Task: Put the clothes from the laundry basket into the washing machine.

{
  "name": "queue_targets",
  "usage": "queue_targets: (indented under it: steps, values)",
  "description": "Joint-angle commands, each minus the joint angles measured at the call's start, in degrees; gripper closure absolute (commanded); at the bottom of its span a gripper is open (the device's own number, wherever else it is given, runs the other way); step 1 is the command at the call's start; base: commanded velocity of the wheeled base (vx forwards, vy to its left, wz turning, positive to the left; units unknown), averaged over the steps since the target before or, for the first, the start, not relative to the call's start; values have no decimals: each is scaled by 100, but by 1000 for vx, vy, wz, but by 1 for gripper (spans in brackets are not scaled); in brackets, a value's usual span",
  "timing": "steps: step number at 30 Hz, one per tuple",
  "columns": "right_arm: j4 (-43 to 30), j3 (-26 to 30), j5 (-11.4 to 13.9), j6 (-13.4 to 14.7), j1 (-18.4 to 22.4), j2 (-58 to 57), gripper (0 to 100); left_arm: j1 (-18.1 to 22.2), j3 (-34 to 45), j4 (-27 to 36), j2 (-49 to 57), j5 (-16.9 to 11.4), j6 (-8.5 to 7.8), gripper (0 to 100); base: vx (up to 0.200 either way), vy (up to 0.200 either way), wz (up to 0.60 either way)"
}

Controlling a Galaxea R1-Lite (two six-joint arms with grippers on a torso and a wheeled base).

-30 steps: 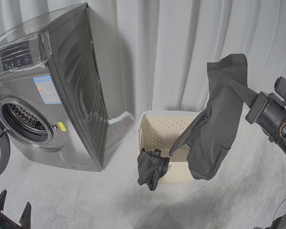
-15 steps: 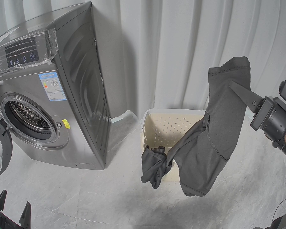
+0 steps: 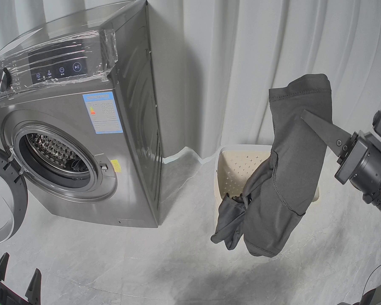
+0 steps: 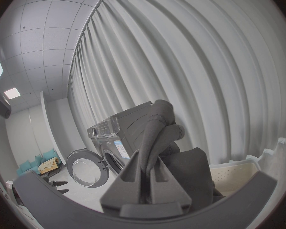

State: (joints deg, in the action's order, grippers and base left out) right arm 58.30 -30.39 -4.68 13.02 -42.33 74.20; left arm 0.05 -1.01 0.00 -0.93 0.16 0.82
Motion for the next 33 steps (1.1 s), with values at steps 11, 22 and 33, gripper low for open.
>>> queue_targets:
  steps: [11, 22, 33]
  values:
    - [209, 148, 284, -1, -118, 6, 100, 4, 92, 9, 93, 2, -3, 0, 0, 200, 0]
    - [367, 156, 363, -10, -153, 33, 100, 4, 92, 0, 93, 2, -3, 0, 0, 200, 0]
    - [358, 191, 345, -1, -65, 77, 100, 4, 92, 9, 93, -16, -20, 0, -36, 55, 0]
